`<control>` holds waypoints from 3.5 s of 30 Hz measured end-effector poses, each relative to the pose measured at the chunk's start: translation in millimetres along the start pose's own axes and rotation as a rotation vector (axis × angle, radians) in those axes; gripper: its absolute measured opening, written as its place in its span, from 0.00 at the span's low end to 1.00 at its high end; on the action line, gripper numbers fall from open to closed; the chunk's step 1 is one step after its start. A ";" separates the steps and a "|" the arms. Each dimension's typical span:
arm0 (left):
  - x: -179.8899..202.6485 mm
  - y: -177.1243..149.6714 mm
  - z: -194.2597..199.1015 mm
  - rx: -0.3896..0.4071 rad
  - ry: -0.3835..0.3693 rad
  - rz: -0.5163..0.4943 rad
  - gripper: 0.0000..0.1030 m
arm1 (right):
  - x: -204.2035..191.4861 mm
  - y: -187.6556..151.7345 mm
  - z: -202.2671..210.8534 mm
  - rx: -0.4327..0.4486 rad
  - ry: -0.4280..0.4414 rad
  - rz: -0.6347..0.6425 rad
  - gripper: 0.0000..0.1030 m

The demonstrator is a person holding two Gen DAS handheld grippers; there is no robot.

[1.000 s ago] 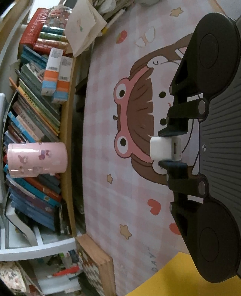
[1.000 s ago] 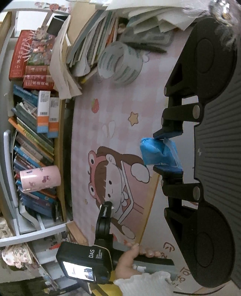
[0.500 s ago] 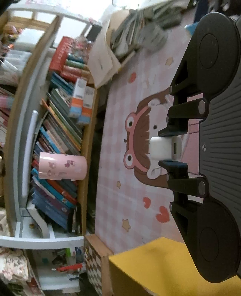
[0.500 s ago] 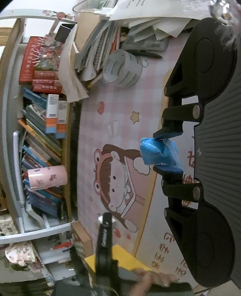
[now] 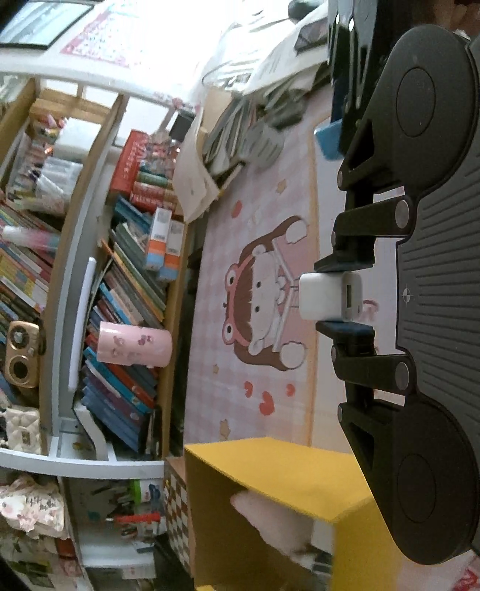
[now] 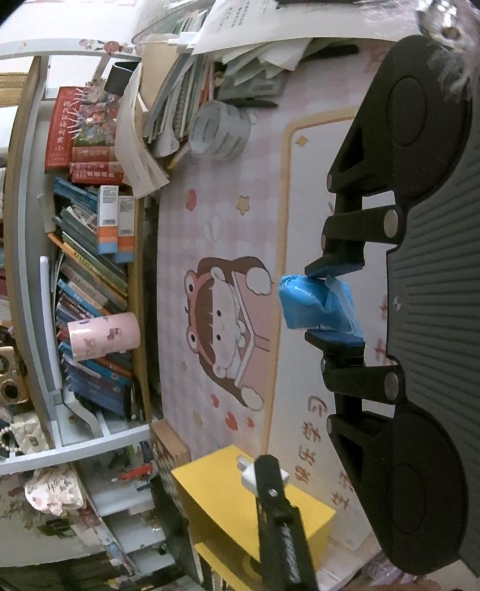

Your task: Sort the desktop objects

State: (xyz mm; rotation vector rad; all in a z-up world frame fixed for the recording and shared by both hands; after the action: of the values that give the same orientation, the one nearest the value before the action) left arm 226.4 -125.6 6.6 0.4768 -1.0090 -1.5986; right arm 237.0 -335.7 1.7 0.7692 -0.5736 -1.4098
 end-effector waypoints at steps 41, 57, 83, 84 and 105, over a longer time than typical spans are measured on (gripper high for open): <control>-92.2 -95.8 175.6 -0.032 -0.035 -0.055 0.24 | -184.6 -114.8 100.4 -0.010 0.014 0.016 0.27; -128.3 -118.2 218.9 0.011 0.121 0.053 0.24 | -241.2 -117.7 97.4 -0.024 0.169 0.173 0.08; -184.3 -148.0 284.1 0.124 0.492 0.391 0.24 | -310.3 -122.1 60.1 -0.170 0.444 0.525 0.08; -185.7 -150.7 289.5 0.131 0.533 0.414 0.24 | -316.1 -122.5 58.2 -0.171 0.477 0.557 0.08; -120.7 -251.1 374.0 0.176 1.204 0.950 0.24 | -404.1 -202.1 57.9 -0.365 1.074 1.097 0.08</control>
State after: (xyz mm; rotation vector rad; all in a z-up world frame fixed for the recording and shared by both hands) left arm -169.2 120.4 -15.2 0.7734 -0.2937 -0.2081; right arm 23.4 58.5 -79.1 0.6248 0.1501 0.0167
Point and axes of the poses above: each gripper's, at about its wrist camera, not at the fingertips, and z roughly against the way its jaws point, x to its right, y to its top, the point moved 3 cm from there along -z, roughly the way its jaws point, and after that the axes turned 4 degrees about -y, right-handed, at the moved point
